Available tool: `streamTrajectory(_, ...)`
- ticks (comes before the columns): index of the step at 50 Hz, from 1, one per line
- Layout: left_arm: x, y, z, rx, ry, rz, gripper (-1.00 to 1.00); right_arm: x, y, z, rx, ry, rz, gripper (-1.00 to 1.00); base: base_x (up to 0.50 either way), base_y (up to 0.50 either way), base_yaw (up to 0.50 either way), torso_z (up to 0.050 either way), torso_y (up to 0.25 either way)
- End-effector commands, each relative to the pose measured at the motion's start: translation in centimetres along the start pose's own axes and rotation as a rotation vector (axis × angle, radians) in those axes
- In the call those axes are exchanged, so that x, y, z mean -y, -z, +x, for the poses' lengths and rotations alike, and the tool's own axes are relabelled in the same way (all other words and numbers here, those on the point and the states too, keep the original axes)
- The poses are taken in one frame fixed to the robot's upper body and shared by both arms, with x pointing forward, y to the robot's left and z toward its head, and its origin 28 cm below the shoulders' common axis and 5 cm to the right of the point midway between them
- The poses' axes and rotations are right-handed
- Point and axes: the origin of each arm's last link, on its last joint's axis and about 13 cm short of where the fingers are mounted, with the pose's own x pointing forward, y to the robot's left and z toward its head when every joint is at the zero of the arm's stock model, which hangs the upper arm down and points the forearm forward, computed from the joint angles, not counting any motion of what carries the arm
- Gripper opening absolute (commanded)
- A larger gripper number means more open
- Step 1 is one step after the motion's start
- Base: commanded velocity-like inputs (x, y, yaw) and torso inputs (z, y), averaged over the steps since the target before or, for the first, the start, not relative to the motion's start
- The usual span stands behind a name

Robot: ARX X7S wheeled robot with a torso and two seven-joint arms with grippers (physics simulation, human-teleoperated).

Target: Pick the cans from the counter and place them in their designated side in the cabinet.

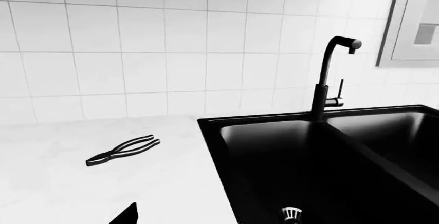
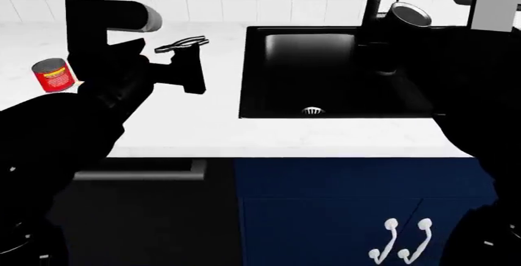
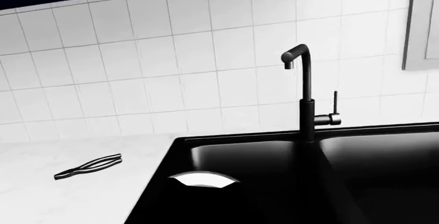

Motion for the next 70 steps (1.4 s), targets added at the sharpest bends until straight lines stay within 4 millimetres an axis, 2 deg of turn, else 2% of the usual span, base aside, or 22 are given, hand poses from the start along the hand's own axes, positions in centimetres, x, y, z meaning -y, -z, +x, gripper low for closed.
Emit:
streamTrajectory(1,-0.9,-0.5,0.6,0.025,-0.040,0.004,1.00,-0.6,-1.0,0.5,0.029,-0.012,-0.023,-1.00,0.00,0.00,0.00,0.000,0.000)
streamTrajectory(5,-1.2,-0.9,0.9,0.030,-0.055,0.032,1.00,-0.9,-2.2,0.9,0.053,0.003,-0.057,-1.00,0.00,0.00,0.00,0.000,0.000)
streamTrajectory(10,-2.1,-1.7,1.4,0.035,-0.071,0.082,1.00,-1.0,-5.4,2.0,0.090,0.025,-0.013,-1.00,0.00,0.00,0.00,0.000,0.000)
streamTrajectory(13,-2.6,-2.6,1.8,0.044,-0.051,0.109,1.00,-0.9,-8.7,2.6,0.124,0.035,0.013,-1.00,0.00,0.00,0.00,0.000,0.000)
streamTrajectory(20,-3.5,-4.3,2.9,0.007,-0.036,0.132,1.00,-1.2,-18.3,3.7,0.221,0.047,-0.049,-1.00,0.00,0.00,0.00,0.000,0.000)
streamTrajectory(24,-3.9,-5.0,3.3,-0.013,-0.009,0.134,1.00,-2.0,-22.5,5.5,0.256,0.043,-0.080,-1.00,0.00,0.00,0.00,0.000,0.000)
streamTrajectory(26,-4.1,-5.1,3.4,-0.027,0.010,0.148,1.00,-3.0,-24.9,5.5,0.319,0.019,-0.110,-1.00,0.00,0.00,0.00,0.000,0.000)
streamTrajectory(27,-4.3,-5.1,3.6,-0.035,0.019,0.156,1.00,-2.8,-24.1,6.0,0.255,0.035,-0.092,-1.00,0.00,0.00,0.00,0.000,0.000)
streamTrajectory(33,-5.4,-6.9,4.3,-0.066,0.055,0.197,1.00,-4.1,-25.8,4.6,0.253,0.026,-0.120,-1.00,0.00,0.00,0.00,0.000,0.000)
streamTrajectory(38,-6.7,-9.5,4.0,-0.114,0.198,0.316,1.00,-4.6,-26.6,4.0,0.258,0.021,-0.171,-1.00,0.00,0.00,0.00,0.000,0.000)
streamTrajectory(43,-8.3,-12.6,4.1,-0.126,0.298,0.343,1.00,-4.7,-26.7,3.8,0.258,0.012,-0.178,-1.00,0.00,0.00,0.00,0.000,0.000)
streamTrajectory(48,-9.6,-14.8,4.7,-0.153,0.302,0.356,1.00,-4.8,-27.0,3.7,0.278,0.030,-0.184,-1.00,0.00,0.00,0.00,0.000,0.000)
streamTrajectory(53,-10.3,-16.5,4.4,-0.145,0.284,0.363,1.00,-4.8,-27.1,3.6,0.290,0.030,-0.183,-1.00,0.00,0.00,0.00,0.000,0.000)
streamTrajectory(56,-10.7,-16.7,4.2,-0.143,0.261,0.365,1.00,-4.8,-27.1,3.6,0.290,0.030,-0.183,-1.00,0.00,0.00,0.00,0.000,0.000)
streamTrajectory(70,-11.3,-15.4,4.4,-0.161,0.232,0.335,1.00,-4.8,-27.1,3.6,0.290,0.030,-0.183,-1.00,0.01,0.00,0.00,0.000,0.000)
